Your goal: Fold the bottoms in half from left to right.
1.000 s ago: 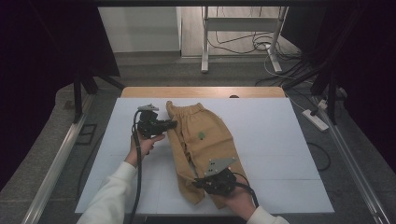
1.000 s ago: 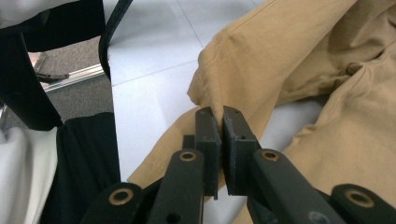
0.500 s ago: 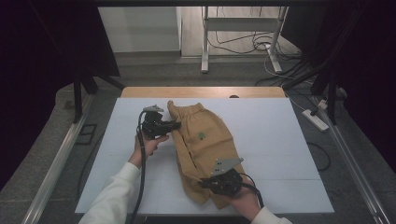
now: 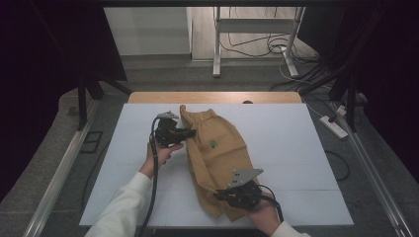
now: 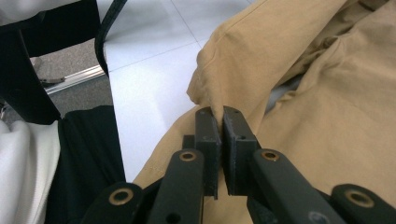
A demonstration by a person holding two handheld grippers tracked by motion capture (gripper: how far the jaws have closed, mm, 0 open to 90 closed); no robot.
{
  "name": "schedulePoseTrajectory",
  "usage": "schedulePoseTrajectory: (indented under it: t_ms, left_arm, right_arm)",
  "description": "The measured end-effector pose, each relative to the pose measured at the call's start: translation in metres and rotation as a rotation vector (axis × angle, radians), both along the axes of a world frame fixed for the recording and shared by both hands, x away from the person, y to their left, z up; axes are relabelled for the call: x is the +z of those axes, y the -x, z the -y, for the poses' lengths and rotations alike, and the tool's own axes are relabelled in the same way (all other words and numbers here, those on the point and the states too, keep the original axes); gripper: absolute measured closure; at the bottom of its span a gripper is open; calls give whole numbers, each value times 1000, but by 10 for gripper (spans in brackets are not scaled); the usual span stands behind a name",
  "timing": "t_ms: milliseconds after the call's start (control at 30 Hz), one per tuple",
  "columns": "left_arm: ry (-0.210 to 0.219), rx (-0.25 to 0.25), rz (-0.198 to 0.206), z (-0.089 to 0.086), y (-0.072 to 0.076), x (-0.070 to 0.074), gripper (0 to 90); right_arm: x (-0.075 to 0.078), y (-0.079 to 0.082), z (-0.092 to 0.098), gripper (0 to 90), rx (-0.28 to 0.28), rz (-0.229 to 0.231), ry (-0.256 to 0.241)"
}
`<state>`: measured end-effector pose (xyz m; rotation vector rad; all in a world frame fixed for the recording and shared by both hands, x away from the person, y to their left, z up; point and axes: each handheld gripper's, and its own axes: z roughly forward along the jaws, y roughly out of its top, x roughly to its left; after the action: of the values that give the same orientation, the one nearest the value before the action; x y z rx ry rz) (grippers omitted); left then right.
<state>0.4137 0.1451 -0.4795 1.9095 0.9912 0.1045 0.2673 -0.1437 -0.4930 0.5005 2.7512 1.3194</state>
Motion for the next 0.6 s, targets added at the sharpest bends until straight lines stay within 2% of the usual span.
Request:
schedulePoseTrajectory:
  t_ms: [600]
  left_arm:
    - [-5, -15, 3, 9, -2, -2, 799]
  right_arm:
    - [0, 0, 13, 855, -33, -9, 3]
